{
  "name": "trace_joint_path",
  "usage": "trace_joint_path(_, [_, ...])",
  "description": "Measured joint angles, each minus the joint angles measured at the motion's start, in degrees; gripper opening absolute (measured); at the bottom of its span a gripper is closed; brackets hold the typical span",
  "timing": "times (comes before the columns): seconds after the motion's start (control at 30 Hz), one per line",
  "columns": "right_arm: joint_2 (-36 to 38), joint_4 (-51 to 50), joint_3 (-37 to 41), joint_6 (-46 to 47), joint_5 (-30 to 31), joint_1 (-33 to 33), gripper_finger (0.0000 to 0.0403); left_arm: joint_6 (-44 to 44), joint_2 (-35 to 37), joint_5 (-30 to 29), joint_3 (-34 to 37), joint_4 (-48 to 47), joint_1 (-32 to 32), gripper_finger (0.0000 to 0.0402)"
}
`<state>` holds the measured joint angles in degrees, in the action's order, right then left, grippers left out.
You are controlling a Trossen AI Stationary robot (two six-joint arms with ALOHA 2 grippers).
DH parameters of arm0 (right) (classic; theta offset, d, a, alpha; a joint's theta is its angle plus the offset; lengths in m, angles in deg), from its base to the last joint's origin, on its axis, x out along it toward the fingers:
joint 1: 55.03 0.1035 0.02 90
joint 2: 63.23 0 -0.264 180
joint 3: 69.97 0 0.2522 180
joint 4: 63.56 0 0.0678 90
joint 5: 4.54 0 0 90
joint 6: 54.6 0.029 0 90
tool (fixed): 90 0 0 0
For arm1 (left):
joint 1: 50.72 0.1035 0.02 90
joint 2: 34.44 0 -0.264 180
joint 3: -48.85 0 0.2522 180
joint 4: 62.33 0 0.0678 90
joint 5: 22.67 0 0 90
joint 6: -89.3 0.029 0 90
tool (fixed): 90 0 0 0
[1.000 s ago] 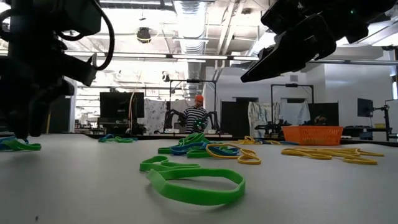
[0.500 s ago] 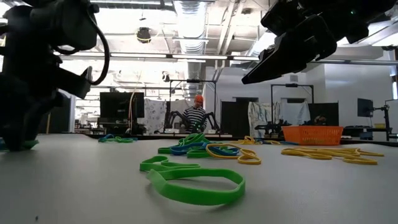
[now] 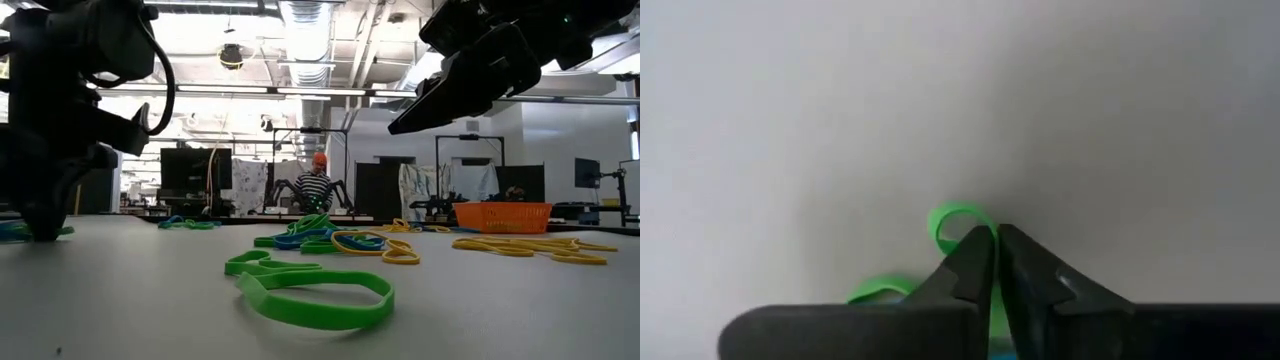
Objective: Sort rubber bands into baskets
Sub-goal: Put the green rubber band into the orange bin
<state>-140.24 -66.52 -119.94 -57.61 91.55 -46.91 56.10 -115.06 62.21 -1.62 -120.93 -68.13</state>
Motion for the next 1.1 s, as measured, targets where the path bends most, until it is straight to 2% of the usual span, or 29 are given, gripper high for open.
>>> trace_joint_path(0.1, [0.0,0.0,0.0,0.02,0.0,0.0,0.0221,0.03,-0.11,-1.32,-0.47,-0.16,0.39,0.0003])
trace_joint_path(0.3, [0.0,0.35,0.0,0.13,0.0,0.0,0.0221,3.23,-0.2,-8.66,-5.66,-0.45,1.7,0.0])
trace_joint_path(0.43, [0.0,1.13,0.0,0.13,0.0,0.0,0.0221,8.15,-0.17,-13.19,-11.09,-0.36,2.87,0.0])
trace_joint_path(0.57, [0.0,2.07,-0.02,0.13,-0.02,0.0,0.0221,15.07,-0.15,-14.12,-15.86,4.02,4.06,0.0])
trace_joint_path(0.67, [0.0,2.61,-0.02,0.11,-0.02,0.0,0.0221,21.17,-0.11,-12.84,-17.99,10.92,4.88,0.0])
trace_joint_path(0.8, [0.0,3.91,-0.02,0.11,-0.02,0.13,0.0221,28.56,-0.11,-5.37,-18.38,21.68,6.34,0.0])
trace_joint_path(0.97, [-1.15,8.04,-0.02,-0.39,-0.07,1.07,0.0221,33.53,-0.11,1.5,-18.38,30.56,8.4,0.0])
trace_joint_path(1.1, [-5.07,14.76,-0.04,-2.04,-0.2,2.1,0.0221,36.1,-0.11,5.93,-18.38,36.29,9.73,0.0])
